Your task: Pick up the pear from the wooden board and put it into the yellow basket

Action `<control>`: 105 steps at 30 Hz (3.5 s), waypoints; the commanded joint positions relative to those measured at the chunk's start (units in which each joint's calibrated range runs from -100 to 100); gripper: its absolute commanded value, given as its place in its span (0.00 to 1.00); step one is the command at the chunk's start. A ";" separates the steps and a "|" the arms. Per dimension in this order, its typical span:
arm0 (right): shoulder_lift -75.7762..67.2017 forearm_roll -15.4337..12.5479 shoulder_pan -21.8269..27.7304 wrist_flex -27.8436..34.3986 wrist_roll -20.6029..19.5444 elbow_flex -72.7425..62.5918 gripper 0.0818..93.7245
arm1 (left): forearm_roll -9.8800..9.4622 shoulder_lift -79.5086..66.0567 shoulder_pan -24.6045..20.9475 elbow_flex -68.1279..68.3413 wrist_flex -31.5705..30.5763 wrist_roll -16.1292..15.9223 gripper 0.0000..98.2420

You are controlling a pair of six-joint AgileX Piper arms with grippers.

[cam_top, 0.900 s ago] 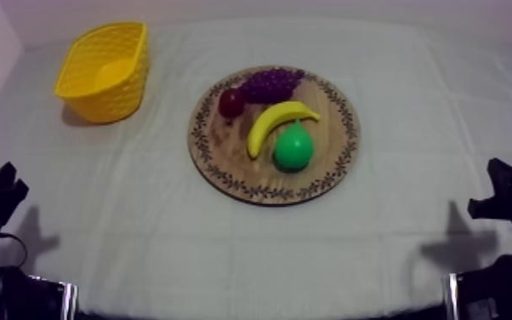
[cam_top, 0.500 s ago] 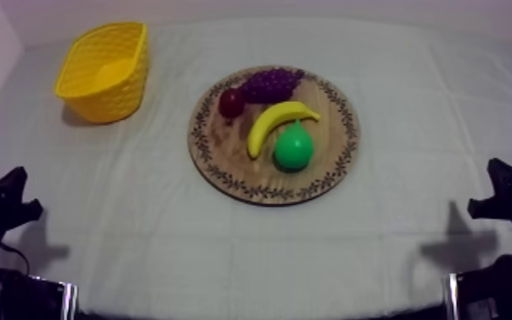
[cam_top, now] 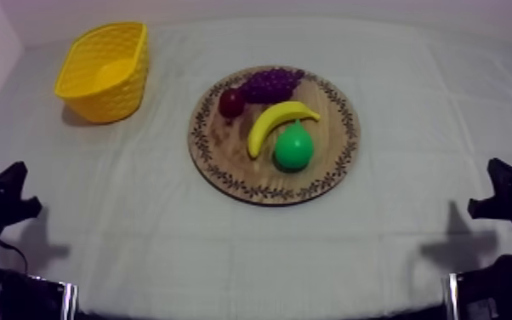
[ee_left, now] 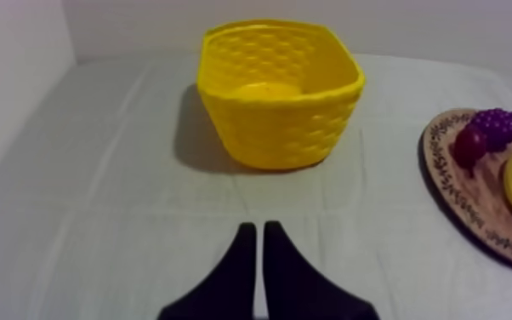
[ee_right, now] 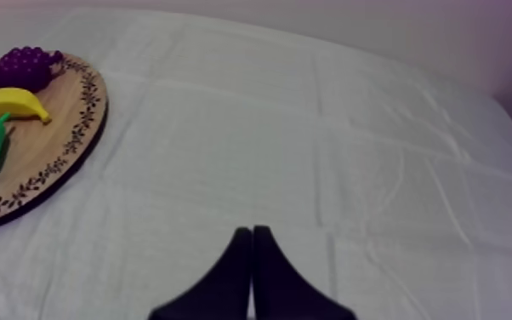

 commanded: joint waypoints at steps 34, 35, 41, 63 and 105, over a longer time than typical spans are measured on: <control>0.01 0.00 -0.01 0.04 0.00 0.03 0.00 | 5.56 50.71 19.96 -49.87 14.10 3.29 0.00; 0.01 0.00 -0.01 0.04 -0.01 0.03 0.00 | 4.61 52.16 21.04 -50.15 13.97 4.32 0.00; 0.01 0.00 -0.01 0.04 -0.01 0.03 0.00 | 0.47 60.30 25.69 -52.77 13.65 9.07 0.00; 0.01 0.00 -0.01 0.04 -0.01 0.03 0.00 | 5.98 100.00 35.38 -87.20 33.80 9.46 0.01; 0.01 0.00 -0.01 0.04 -0.02 0.03 0.00 | 9.17 105.37 35.31 -84.95 31.67 8.08 0.99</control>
